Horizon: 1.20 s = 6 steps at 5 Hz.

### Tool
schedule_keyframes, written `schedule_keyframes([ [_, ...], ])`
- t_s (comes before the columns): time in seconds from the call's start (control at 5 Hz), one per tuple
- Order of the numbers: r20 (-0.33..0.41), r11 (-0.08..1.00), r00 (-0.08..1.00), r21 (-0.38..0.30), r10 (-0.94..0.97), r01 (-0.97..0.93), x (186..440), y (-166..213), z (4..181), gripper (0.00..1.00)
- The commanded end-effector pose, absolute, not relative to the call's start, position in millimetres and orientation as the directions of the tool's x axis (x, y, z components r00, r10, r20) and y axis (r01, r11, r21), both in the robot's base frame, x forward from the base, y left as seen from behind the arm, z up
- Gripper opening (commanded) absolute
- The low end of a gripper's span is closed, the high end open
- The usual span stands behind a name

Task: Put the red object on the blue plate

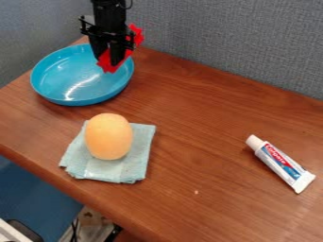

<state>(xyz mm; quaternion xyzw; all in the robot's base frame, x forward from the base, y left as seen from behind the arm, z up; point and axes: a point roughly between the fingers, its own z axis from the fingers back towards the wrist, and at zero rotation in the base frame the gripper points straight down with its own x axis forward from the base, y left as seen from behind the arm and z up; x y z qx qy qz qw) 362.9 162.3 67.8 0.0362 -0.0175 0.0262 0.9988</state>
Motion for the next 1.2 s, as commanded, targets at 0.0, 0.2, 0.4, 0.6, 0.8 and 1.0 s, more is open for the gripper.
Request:
schedule_keyframes([
  [0.0,0.133,0.993,0.99,0.105,0.038,-0.052,367.7,160.4,106.9,0.0],
  [0.2,0.134,0.993,0.99,0.105,0.034,-0.048,368.0,159.0,107.0,0.0],
  [0.4,0.136,0.994,0.99,0.104,0.03,-0.045,368.5,157.4,107.3,0.0],
  [0.6,0.138,0.994,0.99,0.104,0.026,-0.041,368.8,155.7,108.0,0.0],
  [0.8,0.141,0.994,0.99,0.103,0.022,-0.037,369.3,154.1,109.2,0.0],
  [1.0,0.143,0.994,0.99,0.104,0.017,-0.032,370.4,152.4,109.3,0.0],
])
